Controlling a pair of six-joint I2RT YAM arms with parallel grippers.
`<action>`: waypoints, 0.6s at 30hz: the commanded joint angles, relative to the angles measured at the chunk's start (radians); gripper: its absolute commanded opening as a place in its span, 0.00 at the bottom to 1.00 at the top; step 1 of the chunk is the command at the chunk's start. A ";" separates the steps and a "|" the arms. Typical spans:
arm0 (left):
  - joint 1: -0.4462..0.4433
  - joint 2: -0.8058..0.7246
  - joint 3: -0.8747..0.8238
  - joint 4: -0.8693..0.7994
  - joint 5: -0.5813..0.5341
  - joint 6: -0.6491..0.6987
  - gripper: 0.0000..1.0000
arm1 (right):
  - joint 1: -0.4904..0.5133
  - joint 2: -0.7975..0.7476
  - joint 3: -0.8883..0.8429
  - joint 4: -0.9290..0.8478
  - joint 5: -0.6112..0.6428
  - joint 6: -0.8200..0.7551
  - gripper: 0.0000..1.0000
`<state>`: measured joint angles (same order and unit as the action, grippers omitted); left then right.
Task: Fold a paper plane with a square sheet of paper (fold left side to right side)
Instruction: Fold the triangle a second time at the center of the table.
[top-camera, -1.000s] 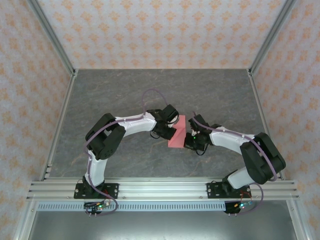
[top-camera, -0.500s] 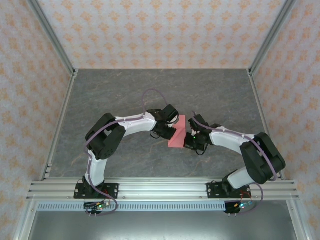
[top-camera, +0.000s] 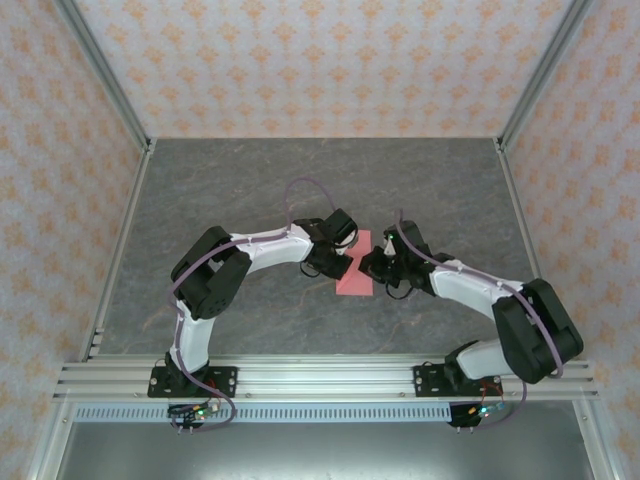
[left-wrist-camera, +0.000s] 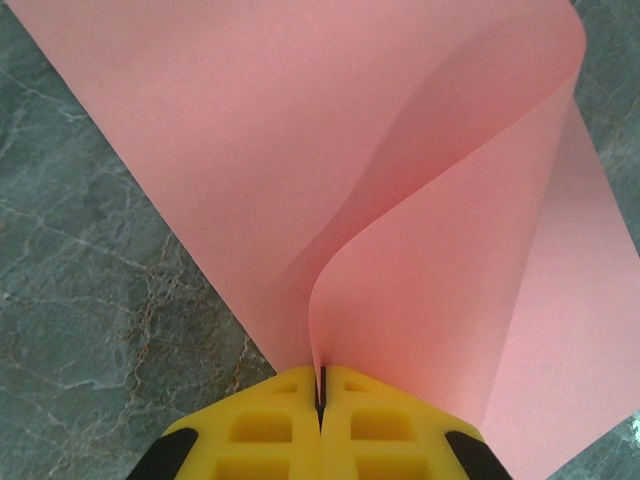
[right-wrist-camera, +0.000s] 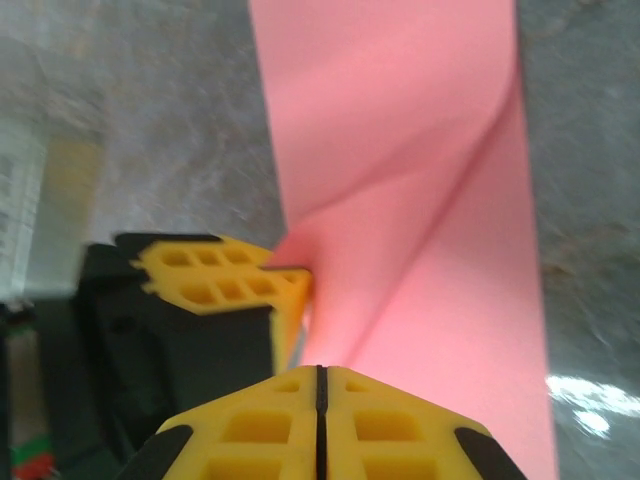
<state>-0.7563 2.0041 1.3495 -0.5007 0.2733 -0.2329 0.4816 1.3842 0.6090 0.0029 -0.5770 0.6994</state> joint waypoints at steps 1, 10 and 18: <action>0.008 0.036 -0.013 -0.002 -0.007 0.019 0.01 | -0.001 0.043 0.026 0.119 -0.002 0.051 0.09; 0.007 0.036 -0.013 0.004 0.001 0.020 0.01 | 0.003 0.143 0.048 0.180 -0.002 0.074 0.09; 0.006 0.038 -0.010 0.003 0.007 0.020 0.01 | 0.020 0.206 0.072 0.190 -0.001 0.067 0.09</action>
<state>-0.7563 2.0041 1.3495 -0.5007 0.2775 -0.2329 0.4931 1.5703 0.6479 0.1585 -0.5770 0.7635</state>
